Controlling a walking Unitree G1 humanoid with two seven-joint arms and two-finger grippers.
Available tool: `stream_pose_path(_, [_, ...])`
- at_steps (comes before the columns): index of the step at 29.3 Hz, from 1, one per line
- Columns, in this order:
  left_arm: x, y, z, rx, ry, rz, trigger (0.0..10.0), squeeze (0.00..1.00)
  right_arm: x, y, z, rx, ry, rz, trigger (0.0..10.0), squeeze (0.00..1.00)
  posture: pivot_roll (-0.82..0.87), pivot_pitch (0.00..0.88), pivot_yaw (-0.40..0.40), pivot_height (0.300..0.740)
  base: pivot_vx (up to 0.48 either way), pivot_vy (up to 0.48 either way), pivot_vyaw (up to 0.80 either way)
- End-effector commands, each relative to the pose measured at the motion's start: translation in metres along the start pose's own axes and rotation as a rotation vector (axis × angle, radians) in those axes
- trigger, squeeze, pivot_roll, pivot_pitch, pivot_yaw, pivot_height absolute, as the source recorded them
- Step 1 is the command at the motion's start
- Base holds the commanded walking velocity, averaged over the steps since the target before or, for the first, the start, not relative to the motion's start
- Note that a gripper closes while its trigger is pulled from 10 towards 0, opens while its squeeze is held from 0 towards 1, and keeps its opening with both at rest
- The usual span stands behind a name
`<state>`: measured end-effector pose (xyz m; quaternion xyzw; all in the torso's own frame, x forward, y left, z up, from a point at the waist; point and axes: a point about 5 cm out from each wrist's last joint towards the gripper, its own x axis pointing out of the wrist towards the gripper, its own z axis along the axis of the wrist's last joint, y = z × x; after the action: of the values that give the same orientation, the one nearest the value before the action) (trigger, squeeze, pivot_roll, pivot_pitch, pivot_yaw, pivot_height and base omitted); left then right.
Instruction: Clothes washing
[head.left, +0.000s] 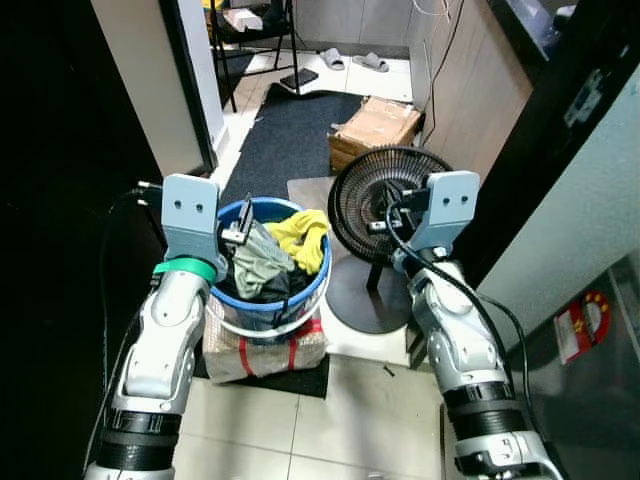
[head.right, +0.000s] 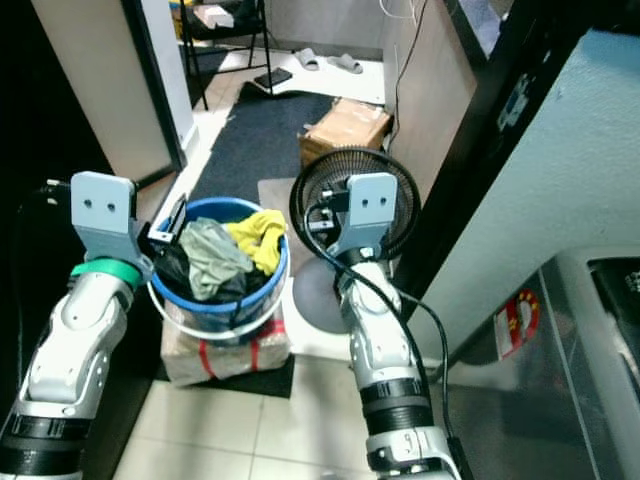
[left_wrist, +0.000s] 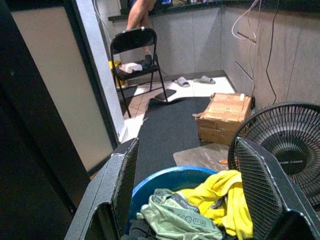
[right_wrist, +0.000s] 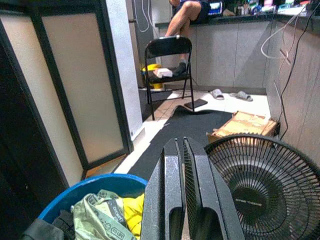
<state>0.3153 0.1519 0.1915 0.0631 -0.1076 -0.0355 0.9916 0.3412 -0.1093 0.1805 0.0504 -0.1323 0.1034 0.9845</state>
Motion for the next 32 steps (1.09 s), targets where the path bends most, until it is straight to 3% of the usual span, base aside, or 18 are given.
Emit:
stream_pose_path(1, [-0.0018, 0.0006, -0.0058, -0.005, 0.023, 0.004, 10.0, 0.0, -0.0018, 0.0009, -0.0038, 0.012, 0.007, -0.015, 10.0, 0.0, 0.05, 0.0, 0.008, 0.735, 0.0, 0.0, 0.0])
stream_pose_path(11, [-0.0016, -0.0003, -0.0054, -0.01, 0.019, 0.0, 10.0, 0.0, -0.0016, 0.0015, -0.0035, 0.007, 0.01, -0.012, 10.0, 0.0, 0.05, 0.0, 0.008, 0.735, 0.0, 0.0, 0.0])
stream_pose_path(32, [-0.0026, 0.0001, -0.0053, -0.012, 0.019, 0.005, 10.0, 0.0, -0.0025, 0.0042, -0.0035, -0.007, 0.008, 0.0, 10.0, 0.0, 0.05, 0.0, 0.008, 0.735, -0.381, 0.0, 0.0])
